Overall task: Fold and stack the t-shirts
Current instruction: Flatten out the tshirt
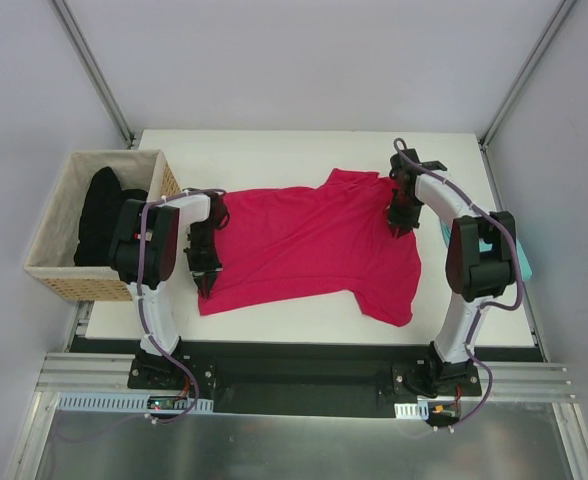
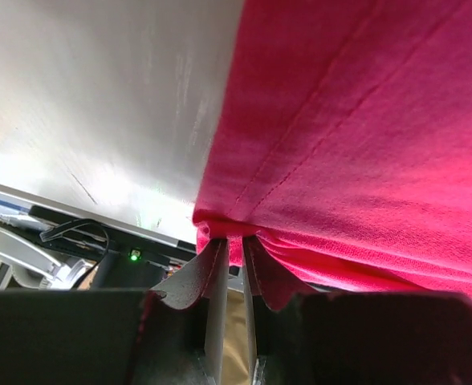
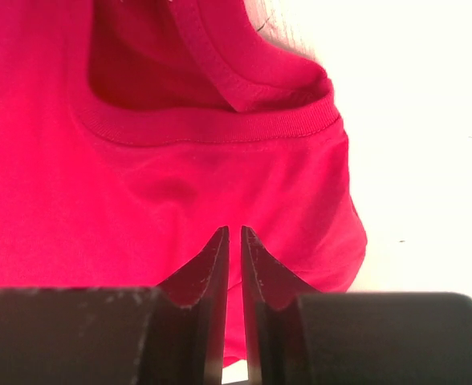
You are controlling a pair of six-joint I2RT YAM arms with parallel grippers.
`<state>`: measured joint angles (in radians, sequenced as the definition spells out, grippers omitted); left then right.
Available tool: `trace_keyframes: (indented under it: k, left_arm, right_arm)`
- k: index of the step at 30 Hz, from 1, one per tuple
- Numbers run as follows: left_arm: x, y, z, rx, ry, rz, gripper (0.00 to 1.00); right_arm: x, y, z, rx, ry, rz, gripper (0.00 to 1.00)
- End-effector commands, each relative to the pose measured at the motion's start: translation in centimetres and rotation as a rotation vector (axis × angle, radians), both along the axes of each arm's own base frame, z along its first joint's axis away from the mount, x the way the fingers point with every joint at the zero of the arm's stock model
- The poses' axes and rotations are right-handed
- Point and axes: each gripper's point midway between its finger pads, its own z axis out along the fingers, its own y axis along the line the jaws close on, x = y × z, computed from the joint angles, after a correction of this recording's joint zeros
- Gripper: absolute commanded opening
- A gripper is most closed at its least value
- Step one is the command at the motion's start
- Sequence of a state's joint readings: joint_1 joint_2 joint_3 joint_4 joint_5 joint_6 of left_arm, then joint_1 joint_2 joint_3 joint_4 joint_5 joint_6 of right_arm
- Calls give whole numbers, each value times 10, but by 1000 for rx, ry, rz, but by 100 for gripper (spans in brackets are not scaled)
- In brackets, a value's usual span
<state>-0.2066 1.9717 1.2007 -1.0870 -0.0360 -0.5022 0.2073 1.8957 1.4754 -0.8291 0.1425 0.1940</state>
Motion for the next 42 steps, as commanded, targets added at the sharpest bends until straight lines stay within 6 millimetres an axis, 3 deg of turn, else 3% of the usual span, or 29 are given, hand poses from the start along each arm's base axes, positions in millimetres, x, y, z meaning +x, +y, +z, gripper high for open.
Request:
trace_keyframes:
  k: [1, 7, 14, 19, 25, 32, 42]
  left_arm:
    - [3, 7, 6, 28, -27, -8, 12]
    - [20, 0, 16, -2, -76, -9, 12]
    - [69, -15, 56, -58, -246, 6, 20]
    - [95, -21, 74, -82, -322, 11, 21]
    - [102, -26, 60, -92, -274, 4, 21]
    - [114, -28, 46, -95, -245, -18, 21]
    - [141, -40, 51, -143, -259, -33, 20]
  right_arm:
    - [0, -1, 3, 3, 21, -20, 13]
    - [1, -2, 1, 1, 27, -18, 13]
    - [8, 0, 2, 13, 19, -23, 13]
    - [9, 7, -1, 43, 29, -23, 14]
    - [3, 17, -20, 73, 77, -17, 13]
    - [12, 23, -23, 78, 84, 1, 12]
    - [32, 26, -35, 74, 95, -8, 12]
